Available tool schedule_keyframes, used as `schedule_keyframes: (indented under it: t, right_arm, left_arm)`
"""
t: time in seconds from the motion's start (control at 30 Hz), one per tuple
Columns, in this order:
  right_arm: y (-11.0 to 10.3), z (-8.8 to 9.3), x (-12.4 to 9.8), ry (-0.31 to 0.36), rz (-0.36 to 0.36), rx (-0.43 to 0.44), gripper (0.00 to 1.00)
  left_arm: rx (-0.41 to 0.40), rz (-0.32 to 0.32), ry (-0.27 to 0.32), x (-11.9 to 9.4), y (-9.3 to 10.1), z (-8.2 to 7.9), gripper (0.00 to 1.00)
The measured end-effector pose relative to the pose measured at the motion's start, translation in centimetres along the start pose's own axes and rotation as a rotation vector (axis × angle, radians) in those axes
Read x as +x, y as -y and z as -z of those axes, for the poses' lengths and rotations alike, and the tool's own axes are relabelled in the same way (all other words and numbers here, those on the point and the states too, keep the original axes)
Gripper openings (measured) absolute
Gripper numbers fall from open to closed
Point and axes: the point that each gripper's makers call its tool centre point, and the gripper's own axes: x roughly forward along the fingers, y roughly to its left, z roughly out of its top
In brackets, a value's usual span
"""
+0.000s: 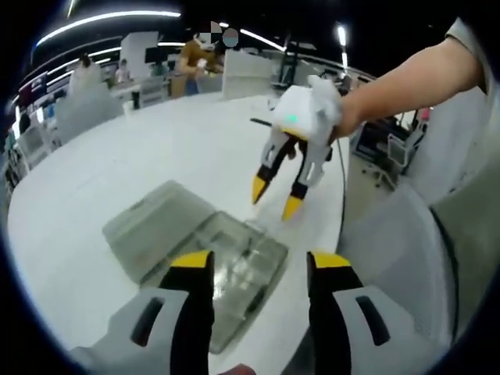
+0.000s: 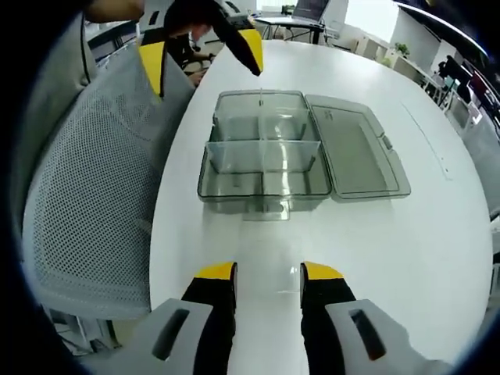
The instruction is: Insert the divider into the dual guide fixture by aligning both edges with the guide slots and pushing it downward to the bottom, including one-sided entry, uneven engagement, binding, and posture correction.
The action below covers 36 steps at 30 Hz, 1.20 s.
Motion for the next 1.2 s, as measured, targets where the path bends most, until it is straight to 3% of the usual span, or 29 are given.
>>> schedule_keyframes:
  t: [0.6, 1.2]
  right_arm:
    - [-0.8, -4.0, -2.1, 0.045, 0.051, -0.097, 0.27]
    - [-1.7, -7.8, -3.8, 0.103, 0.111, -0.162, 0.27]
  left_arm:
    - [-0.135, 0.029, -0.010, 1.9, 0.6, -0.7, 0.37]
    - [-0.268, 0.048, 0.053, 1.5, 1.0, -2.3, 0.32]
